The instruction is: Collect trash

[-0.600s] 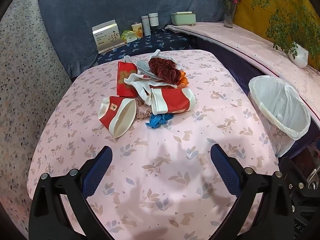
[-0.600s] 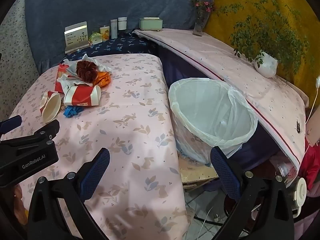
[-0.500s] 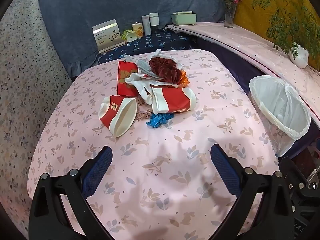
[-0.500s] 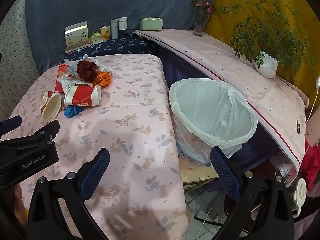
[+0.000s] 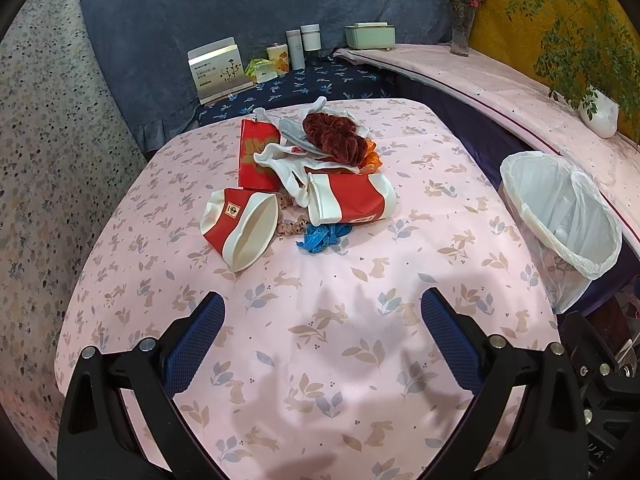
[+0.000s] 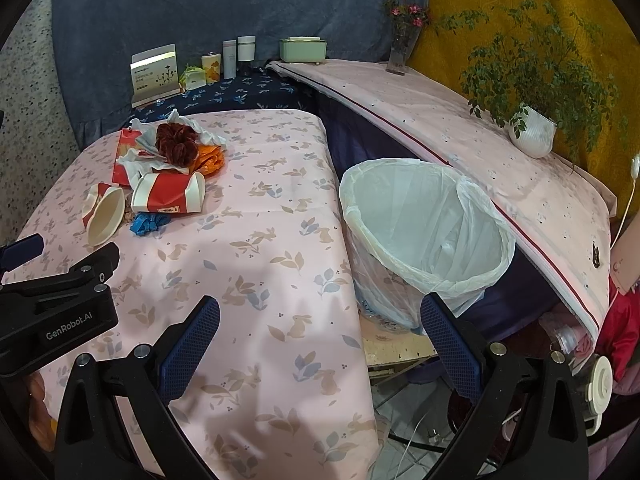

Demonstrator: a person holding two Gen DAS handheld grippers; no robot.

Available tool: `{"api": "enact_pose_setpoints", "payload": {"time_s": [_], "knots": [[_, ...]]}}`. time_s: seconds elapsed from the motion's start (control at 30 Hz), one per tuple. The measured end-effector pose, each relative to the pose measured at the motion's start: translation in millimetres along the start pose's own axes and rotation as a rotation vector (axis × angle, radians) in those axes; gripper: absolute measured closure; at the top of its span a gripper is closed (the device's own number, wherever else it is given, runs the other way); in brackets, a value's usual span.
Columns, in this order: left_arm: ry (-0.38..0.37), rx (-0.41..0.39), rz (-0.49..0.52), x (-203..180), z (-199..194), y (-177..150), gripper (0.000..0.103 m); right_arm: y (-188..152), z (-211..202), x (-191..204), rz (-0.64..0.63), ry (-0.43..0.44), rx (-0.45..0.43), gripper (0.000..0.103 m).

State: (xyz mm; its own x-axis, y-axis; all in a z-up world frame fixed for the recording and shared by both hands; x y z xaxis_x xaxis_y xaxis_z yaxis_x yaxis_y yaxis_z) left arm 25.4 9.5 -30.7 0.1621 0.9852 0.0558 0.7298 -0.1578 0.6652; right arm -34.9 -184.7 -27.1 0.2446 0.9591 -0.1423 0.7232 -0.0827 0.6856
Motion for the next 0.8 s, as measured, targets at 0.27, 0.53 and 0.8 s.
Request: {"api": "enact_pose_setpoints", "payload": {"time_s": [0.27,0.53,0.8], "knots": [[0.002,-0.003,-0.002,1,-3,-1,0.009,2,-4,2,-0.004,-0.001,-0.005,0.007],[0.009,-0.004,-0.009,1,-7,2,0.009,5,-9,4,-0.002,-0.002,-0.016,0.007],[0.010,-0.009,-0.017,1,-10,3,0.009,5,-11,0,0.004,-0.005,-0.022,0.007]]}}
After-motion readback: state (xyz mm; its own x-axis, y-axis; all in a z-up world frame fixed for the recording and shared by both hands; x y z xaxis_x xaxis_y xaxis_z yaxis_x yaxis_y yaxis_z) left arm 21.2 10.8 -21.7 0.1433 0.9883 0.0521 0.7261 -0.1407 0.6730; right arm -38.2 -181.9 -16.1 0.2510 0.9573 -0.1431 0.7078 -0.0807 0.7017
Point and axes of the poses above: each gripper's, at about its wrist camera, not at the fingertips, and z roughly the way its jaws point, x to its left, y to its top, the point moved 4 cm from there along z, roughly the way its jaws point, and after that the axes turned 4 degrees about -y, right-handed, at the moved point
